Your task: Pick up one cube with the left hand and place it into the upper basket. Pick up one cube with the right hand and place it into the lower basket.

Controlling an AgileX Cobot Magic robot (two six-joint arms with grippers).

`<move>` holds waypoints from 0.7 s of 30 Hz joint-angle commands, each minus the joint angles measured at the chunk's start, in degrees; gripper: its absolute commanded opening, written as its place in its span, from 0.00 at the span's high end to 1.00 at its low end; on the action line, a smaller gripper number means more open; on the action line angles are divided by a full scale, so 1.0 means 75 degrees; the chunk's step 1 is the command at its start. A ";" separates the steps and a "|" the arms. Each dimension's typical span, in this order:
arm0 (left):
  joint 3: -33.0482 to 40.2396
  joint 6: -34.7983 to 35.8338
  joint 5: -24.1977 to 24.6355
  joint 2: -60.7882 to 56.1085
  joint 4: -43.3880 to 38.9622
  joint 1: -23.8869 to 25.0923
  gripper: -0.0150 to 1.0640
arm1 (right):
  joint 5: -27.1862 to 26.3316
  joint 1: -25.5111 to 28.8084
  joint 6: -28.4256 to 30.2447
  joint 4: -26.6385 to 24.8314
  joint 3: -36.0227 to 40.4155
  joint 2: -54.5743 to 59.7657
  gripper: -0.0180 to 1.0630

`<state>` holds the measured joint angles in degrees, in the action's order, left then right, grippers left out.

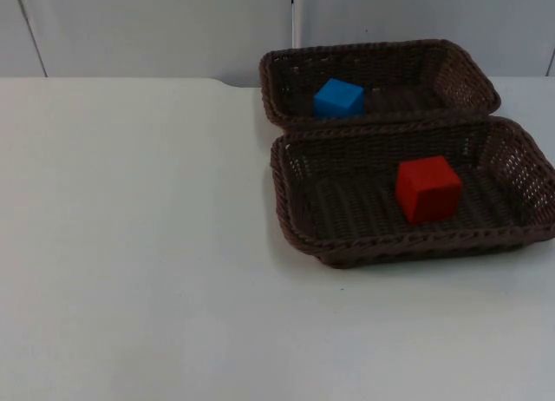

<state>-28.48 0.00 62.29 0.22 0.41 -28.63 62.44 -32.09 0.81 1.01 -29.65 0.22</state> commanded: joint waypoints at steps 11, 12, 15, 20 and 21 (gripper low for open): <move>0.0032 0.0000 -0.0085 -0.0029 0.0061 -0.0048 0.01 | -0.0084 -0.0011 0.0048 -0.0012 0.0019 -0.0029 0.01; 0.0032 0.0063 -0.0085 -0.0029 0.0027 -0.0048 0.01 | -0.0084 -0.0011 0.0048 -0.0012 0.0019 -0.0029 0.01; 0.0032 0.0063 -0.0085 -0.0029 0.0027 -0.0048 0.01 | -0.0084 -0.0011 0.0048 -0.0012 0.0019 -0.0029 0.01; 0.0032 0.0048 -0.0085 -0.0029 0.0028 -0.0048 0.01 | -0.0084 -0.0011 0.0011 -0.0025 0.0019 -0.0029 0.01; 0.0032 0.0048 -0.0085 -0.0029 0.0028 -0.0048 0.01 | -0.0084 -0.0011 -0.0026 -0.0025 0.0019 -0.0029 0.01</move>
<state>-28.48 0.00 62.29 0.22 0.41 -28.63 62.44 -32.09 0.81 1.01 -29.65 0.22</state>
